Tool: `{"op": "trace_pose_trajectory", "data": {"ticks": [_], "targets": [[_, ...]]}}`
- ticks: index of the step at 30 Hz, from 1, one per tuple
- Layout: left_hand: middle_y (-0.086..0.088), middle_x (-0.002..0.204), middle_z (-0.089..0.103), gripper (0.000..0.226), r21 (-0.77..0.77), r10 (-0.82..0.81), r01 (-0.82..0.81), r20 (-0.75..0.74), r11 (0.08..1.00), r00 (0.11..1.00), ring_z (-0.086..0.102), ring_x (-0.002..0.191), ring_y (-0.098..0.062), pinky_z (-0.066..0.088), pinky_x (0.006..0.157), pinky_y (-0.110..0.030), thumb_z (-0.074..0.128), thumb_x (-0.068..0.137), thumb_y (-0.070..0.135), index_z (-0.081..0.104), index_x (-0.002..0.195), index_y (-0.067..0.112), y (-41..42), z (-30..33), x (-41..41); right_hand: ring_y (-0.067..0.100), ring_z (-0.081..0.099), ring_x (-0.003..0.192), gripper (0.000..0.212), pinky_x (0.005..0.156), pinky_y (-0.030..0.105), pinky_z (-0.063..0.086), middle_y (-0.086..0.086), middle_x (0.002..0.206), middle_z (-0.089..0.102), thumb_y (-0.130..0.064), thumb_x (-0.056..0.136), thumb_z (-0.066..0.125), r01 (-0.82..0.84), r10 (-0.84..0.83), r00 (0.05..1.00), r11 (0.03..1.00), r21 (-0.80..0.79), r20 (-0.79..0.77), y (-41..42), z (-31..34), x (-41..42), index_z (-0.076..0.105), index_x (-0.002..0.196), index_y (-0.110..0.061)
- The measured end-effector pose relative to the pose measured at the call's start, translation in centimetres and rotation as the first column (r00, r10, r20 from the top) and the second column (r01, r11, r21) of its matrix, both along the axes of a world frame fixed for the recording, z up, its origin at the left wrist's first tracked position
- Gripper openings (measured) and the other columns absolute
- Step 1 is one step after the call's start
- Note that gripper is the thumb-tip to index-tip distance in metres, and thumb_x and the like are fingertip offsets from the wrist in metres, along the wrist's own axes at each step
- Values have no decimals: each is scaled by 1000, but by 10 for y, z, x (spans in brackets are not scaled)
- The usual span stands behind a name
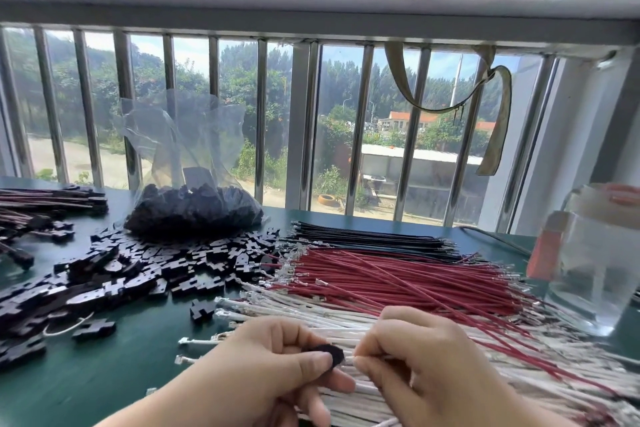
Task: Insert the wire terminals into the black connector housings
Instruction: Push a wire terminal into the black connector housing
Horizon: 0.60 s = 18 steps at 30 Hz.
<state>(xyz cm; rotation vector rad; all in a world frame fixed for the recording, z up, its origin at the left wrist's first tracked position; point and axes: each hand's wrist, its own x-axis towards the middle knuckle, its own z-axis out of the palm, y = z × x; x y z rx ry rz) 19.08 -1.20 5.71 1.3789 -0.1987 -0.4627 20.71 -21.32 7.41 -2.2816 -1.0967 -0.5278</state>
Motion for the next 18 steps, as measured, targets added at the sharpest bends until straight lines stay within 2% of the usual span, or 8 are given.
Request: {"op": "trace_pose_trajectory", "data": {"ticks": [1,3,6,8,11,14,16,18], "targets": [[-27,89,71,17,-29,3,-3,1,1000,1000,64,42,-19,45,32,-20,78,59,13,72,72,3,0,3,-1,3,54,61,11,53,16,44,-17,70,55,-40,79,58,-16,15,1000,1000,10,22,-1,1,-1,59,75,-30],[-27,90,71,12,-49,6,-6,3,999,1000,63,41,-19,43,30,-19,79,61,15,74,69,7,1,5,-2,3,56,63,10,54,11,40,-17,70,58,-40,76,64,-20,26,997,995,93,-68,0,3,-3,60,71,-32],[-19,91,74,27,92,34,-36,27,995,999,65,45,-18,41,32,-17,77,70,21,64,87,4,3,-2,1,2,59,72,10,60,9,40,-19,74,63,-35,74,71,-16,26,994,996,91,-103,0,-5,2,62,70,-33],[-14,91,75,27,154,26,-31,36,988,999,67,48,-15,42,34,-17,72,72,21,59,91,6,2,-4,3,-1,56,66,10,57,8,39,-19,70,59,-35,77,67,-17,17,1000,1000,-10,-14,-1,-6,3,62,71,-28],[-20,94,73,14,70,-46,49,-54,996,997,66,47,-17,43,33,-17,80,67,20,72,75,11,5,1,1,-6,47,56,10,49,9,39,-18,67,55,-30,78,62,-52,62,989,996,-72,132,-2,-3,-1,61,69,-28],[-19,95,73,30,74,-23,26,-52,997,998,67,47,-17,42,32,-17,77,68,19,62,89,5,4,-1,0,-2,54,59,8,53,6,38,-17,68,58,-29,75,67,-55,53,998,995,81,19,1,-3,-2,62,70,-27],[-15,94,74,26,95,27,-27,5,995,1000,68,49,-17,42,32,-17,70,80,15,53,96,4,0,-3,0,2,58,63,6,53,4,37,-16,72,61,-27,71,69,-17,34,995,984,176,-91,1,-7,0,63,71,-28],[-16,92,74,21,90,38,-40,26,995,999,68,49,-18,43,32,-18,68,81,13,53,93,4,-1,-2,-1,1,58,63,8,53,3,36,-16,72,61,-25,71,70,-22,38,995,986,164,-90,1,-7,0,63,68,-27]]}}
